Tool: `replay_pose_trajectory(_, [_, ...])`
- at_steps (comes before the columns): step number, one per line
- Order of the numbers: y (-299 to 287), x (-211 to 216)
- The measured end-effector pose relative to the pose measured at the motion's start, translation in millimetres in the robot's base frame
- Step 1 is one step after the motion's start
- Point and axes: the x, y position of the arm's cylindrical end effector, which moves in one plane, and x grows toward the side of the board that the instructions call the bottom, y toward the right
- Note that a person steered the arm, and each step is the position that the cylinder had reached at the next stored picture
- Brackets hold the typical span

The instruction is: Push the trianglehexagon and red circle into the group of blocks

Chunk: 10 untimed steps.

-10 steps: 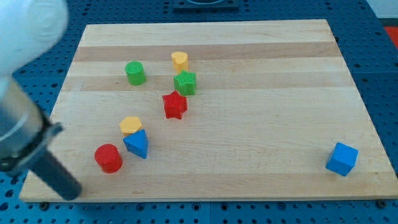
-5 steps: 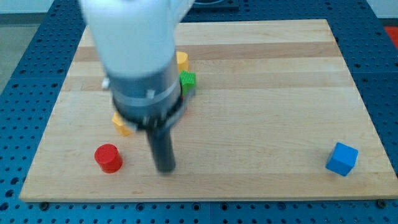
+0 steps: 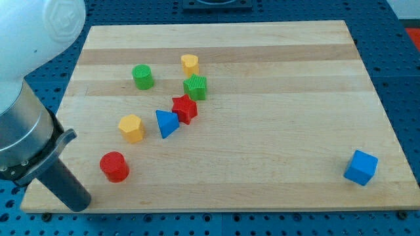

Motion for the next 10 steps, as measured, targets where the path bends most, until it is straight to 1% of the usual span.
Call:
replay_pose_trajectory(1, [0,-10])
replay_pose_trajectory(2, [47,-109])
replay_pose_trajectory(3, [76,-149])
replay_pose_trajectory(4, [67,-128])
replay_pose_trajectory(5, [44,-92])
replay_pose_trajectory(6, [16,-12])
replay_pose_trajectory(7, [25,0])
replay_pose_trajectory(8, [65,-48])
replay_pose_trajectory(9, [113,-163])
replay_pose_trajectory(10, [114,-164])
